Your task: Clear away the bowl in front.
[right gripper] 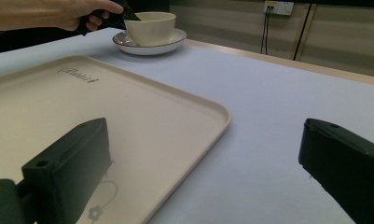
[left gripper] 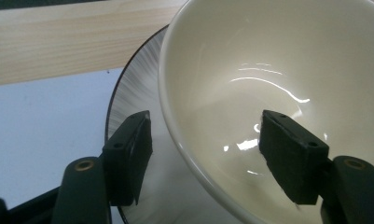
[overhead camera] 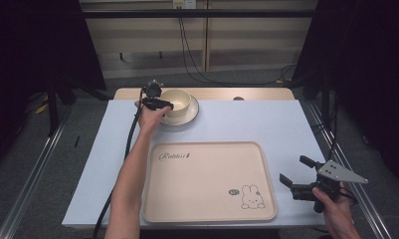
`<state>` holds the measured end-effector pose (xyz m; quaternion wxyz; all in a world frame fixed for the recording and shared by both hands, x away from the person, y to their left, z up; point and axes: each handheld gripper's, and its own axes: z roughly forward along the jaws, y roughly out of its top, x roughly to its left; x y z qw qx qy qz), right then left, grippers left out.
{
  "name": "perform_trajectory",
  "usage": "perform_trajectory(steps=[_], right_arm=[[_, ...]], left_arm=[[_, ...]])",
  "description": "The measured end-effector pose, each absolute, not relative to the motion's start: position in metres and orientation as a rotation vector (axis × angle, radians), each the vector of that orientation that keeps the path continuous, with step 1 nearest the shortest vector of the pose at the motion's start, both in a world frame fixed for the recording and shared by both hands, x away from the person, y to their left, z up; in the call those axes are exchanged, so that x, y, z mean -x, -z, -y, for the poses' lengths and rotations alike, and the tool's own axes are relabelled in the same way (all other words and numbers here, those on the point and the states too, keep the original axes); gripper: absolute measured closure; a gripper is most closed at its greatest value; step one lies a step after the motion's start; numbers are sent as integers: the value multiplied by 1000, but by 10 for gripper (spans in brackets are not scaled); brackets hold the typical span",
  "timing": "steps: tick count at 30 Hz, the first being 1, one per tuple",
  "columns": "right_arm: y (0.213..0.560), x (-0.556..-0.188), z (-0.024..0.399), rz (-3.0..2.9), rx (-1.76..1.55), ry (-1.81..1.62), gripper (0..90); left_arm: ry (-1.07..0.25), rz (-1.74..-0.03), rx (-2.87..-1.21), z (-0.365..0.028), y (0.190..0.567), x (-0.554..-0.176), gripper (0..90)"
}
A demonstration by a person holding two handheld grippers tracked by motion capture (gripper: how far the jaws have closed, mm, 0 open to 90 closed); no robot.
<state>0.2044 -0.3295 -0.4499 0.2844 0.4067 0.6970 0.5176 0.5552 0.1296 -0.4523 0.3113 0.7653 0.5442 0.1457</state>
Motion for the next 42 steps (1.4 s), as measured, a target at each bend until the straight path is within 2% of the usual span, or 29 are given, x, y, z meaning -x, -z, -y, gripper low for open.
perform_trajectory(steps=[2,3,6,9,15,20,27,28,29,30,31,42], right_arm=[[450,-205,329,-1867,-1085,-1387,19],[450,-205,329,-1867,-1087,-1385,19],[450,-205,329,-1867,-1086,-1386,19],[450,-204,329,-1868,-1086,-1386,19],[450,-204,330,-1874,-1078,-1374,19],[449,-204,330,-1868,-1081,-1380,19],[450,-205,330,-1874,-1082,-1381,19],[450,-205,329,-1869,-1084,-1381,19],[450,-205,329,-1874,-1081,-1383,19],[450,-205,329,-1869,-1083,-1382,19],[450,-205,330,-1873,-1081,-1382,19],[449,-204,330,-1865,-1081,-1379,19]], left_arm=[[-377,-1440,-2029,-127,452,-556,434],[-358,-1445,-2041,-127,452,-557,477],[-323,-1481,-2050,-125,452,-560,477],[-294,-1499,-2046,-127,452,-562,516],[-219,-1527,-2049,-130,451,-563,655],[-217,-1539,-2047,-129,450,-564,699],[-206,-1565,-2001,-130,451,-563,709],[-214,-1576,-1992,-129,450,-562,764],[-226,-1574,-2003,-129,450,-562,764],[-202,-1568,-1979,-129,449,-563,820],[-186,-1568,-1972,-129,449,-563,833],[-166,-1610,-1923,-132,448,-560,839]])
